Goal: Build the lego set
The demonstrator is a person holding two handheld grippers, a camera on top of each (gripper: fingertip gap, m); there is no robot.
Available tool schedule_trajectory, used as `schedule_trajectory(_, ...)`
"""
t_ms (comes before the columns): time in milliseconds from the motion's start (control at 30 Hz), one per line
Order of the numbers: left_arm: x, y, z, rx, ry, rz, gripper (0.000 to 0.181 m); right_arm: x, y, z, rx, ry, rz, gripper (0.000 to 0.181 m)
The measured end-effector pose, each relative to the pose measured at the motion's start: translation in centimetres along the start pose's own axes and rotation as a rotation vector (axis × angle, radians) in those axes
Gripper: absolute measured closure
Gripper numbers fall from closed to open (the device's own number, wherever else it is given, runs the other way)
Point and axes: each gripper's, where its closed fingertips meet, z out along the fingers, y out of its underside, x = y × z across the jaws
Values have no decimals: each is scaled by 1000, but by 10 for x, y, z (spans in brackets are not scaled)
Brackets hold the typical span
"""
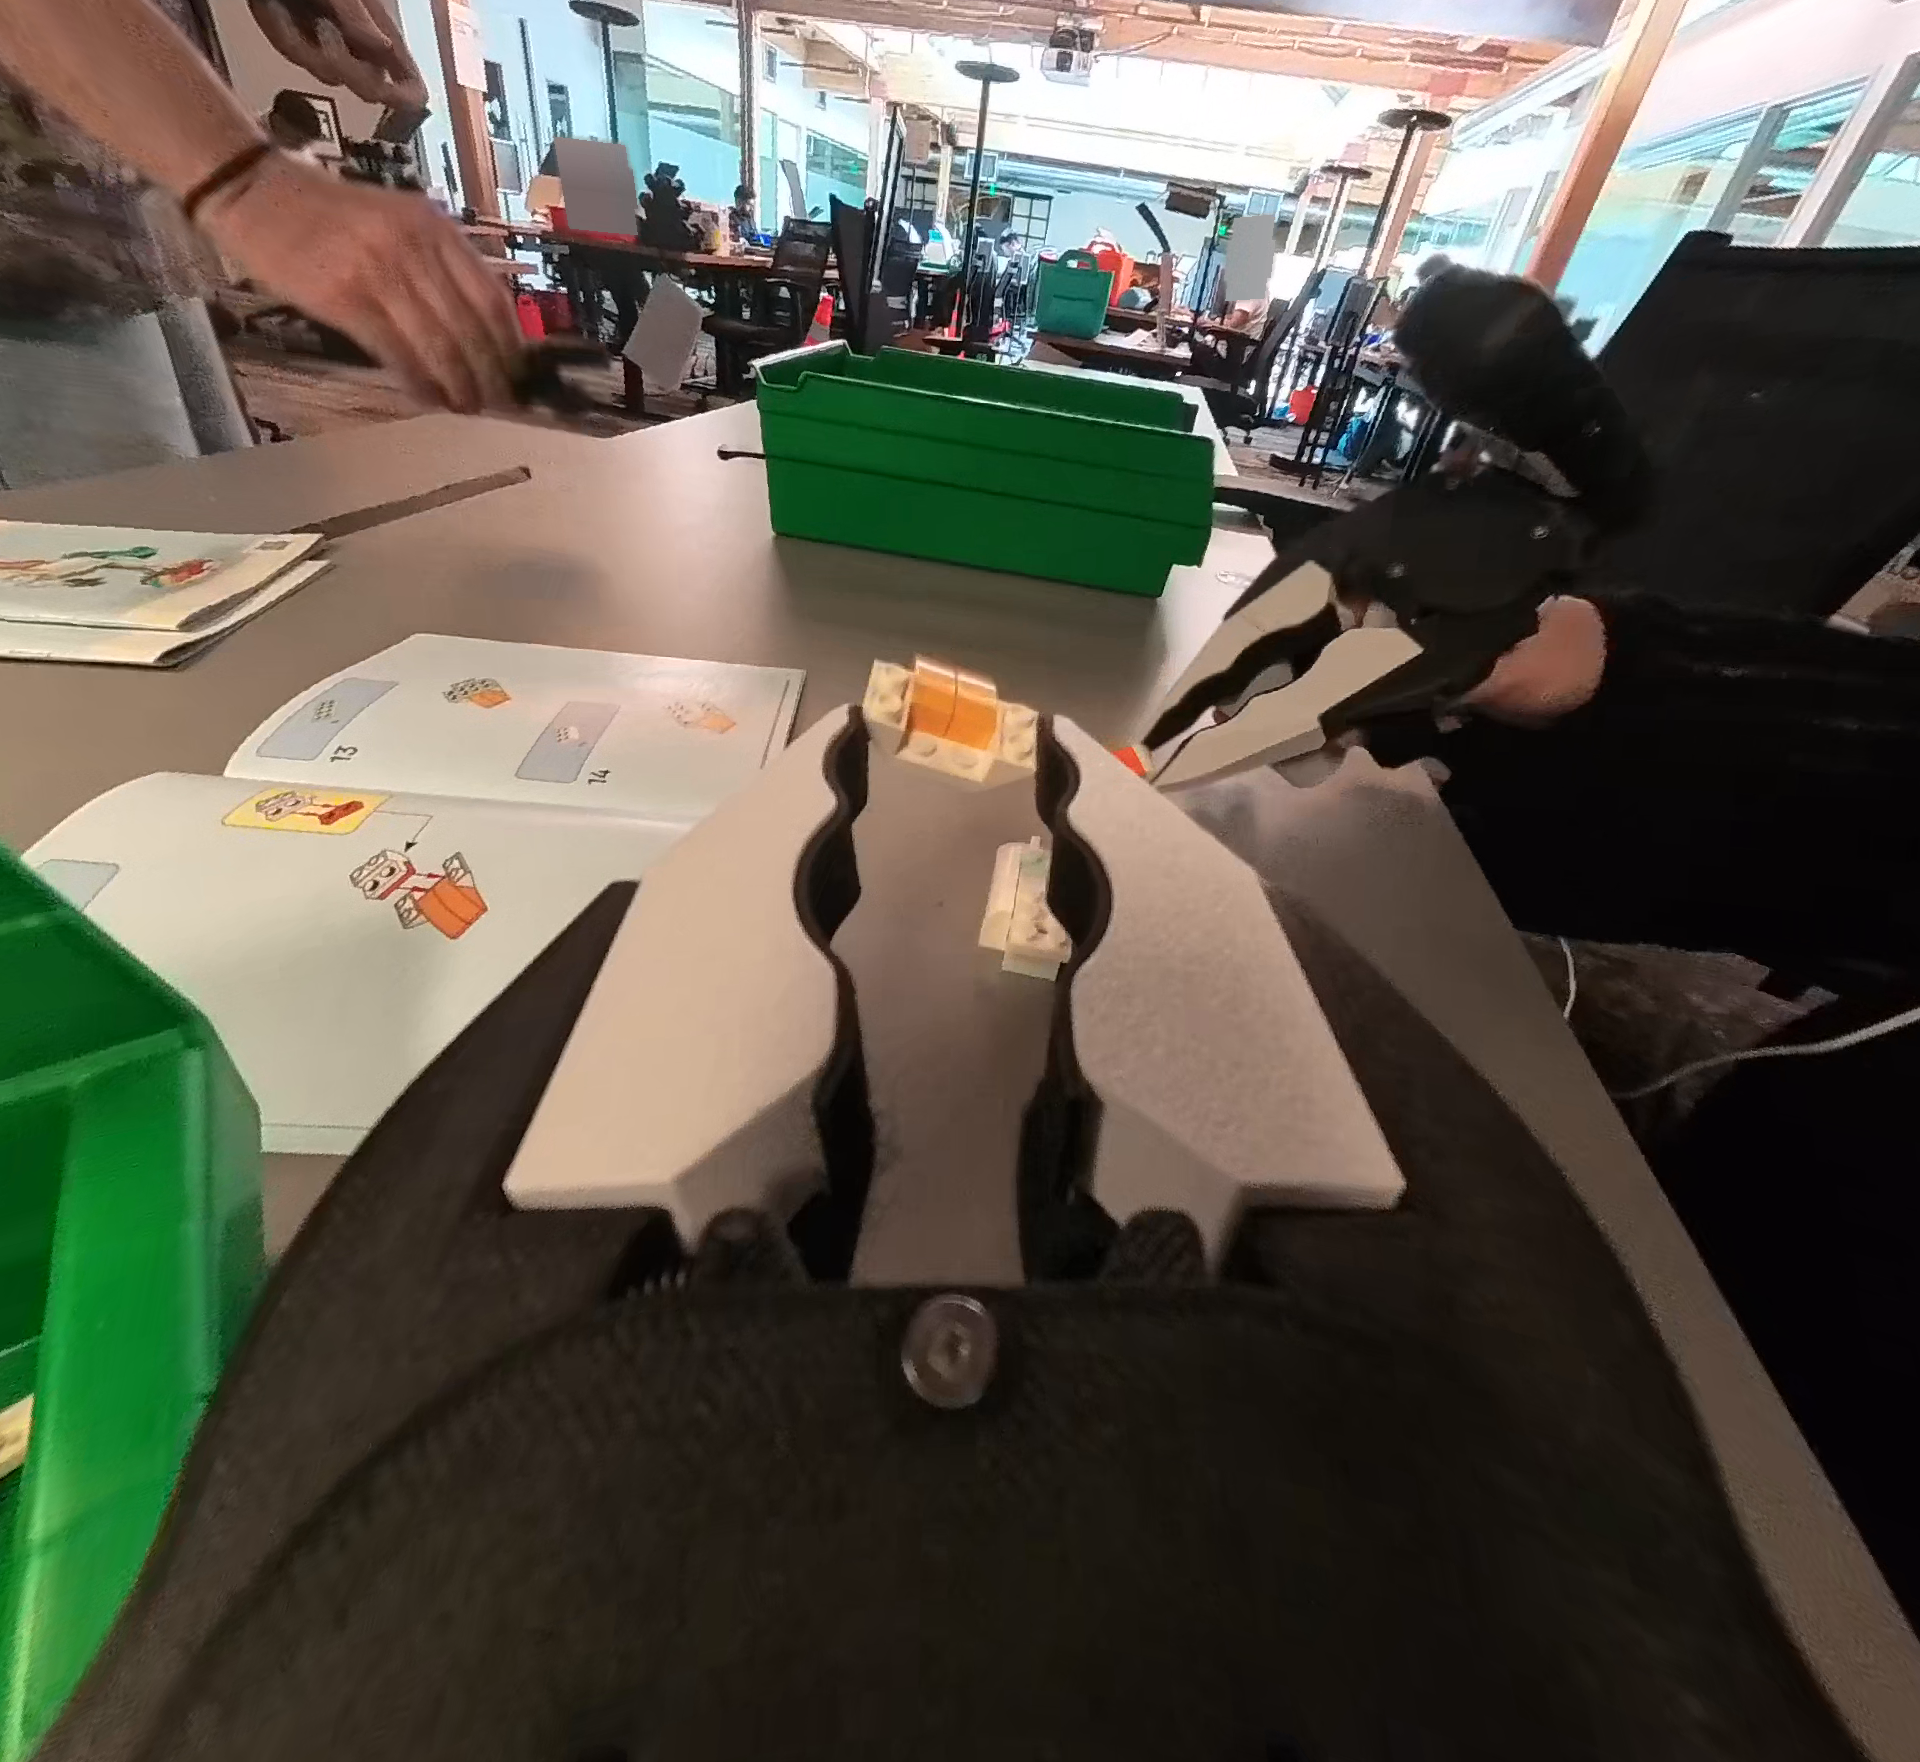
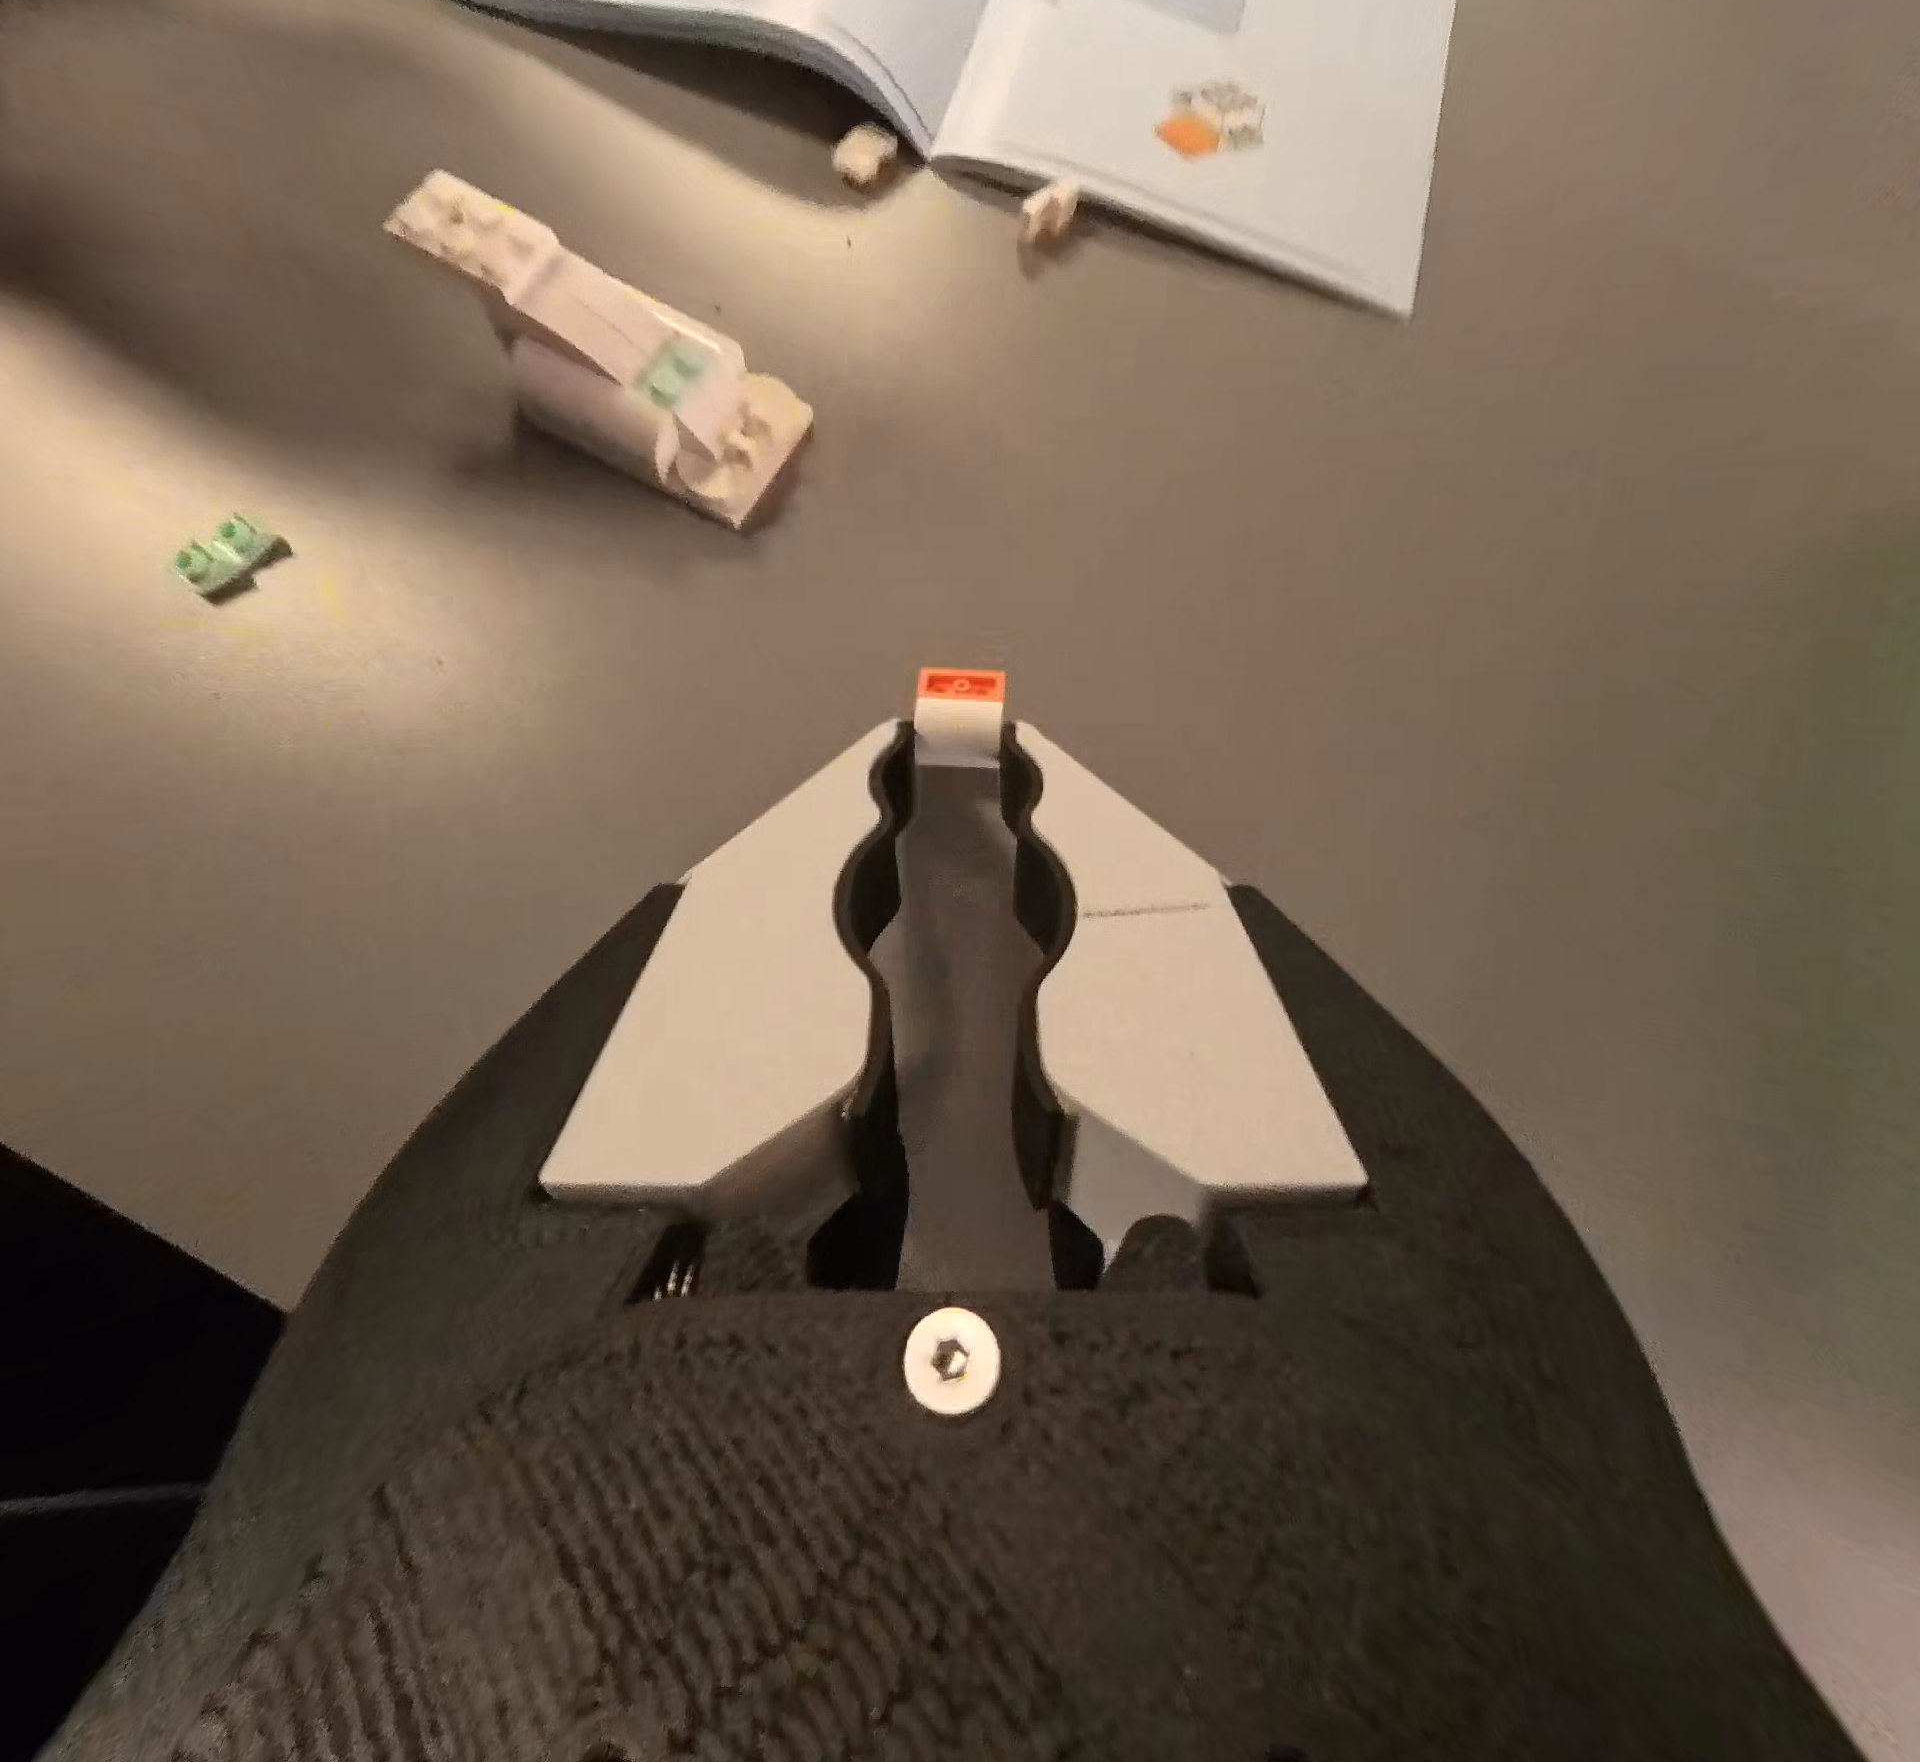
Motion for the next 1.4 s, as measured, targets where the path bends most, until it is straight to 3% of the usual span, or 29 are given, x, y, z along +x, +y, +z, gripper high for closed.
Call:
schedule_trajectory(33,1,0,0,-4,-2,7,150,0,3,1,-4,0,8,166)
schedule_trajectory(133,2,3,1,-22,-21,41,150,0,3,2,18,-8,25,166)
schedule_trajectory(233,1,5,2,-46,-68,95,150,-1,3,1,32,-52,58,145)
schedule_trajectory(367,10,5,11,-87,-122,110,150,9,-8,-16,126,-50,59,138)
schedule_trajectory(467,37,10,41,-139,-88,39,150,23,-12,-32,191,-16,46,137)
schedule_trajectory(633,57,45,113,-405,-56,-19,150,52,-2,-50,250,53,53,138)
schedule_trajectory(867,49,74,176,-617,-93,-68,149,76,8,-69,314,113,-14,142)
schedule_trajectory(1133,36,91,176,-693,-161,-53,149,78,8,-82,394,58,-93,144)
schedule_trajectory(1400,36,100,172,-731,-199,-97,149,66,-6,-85,482,-56,-46,148)
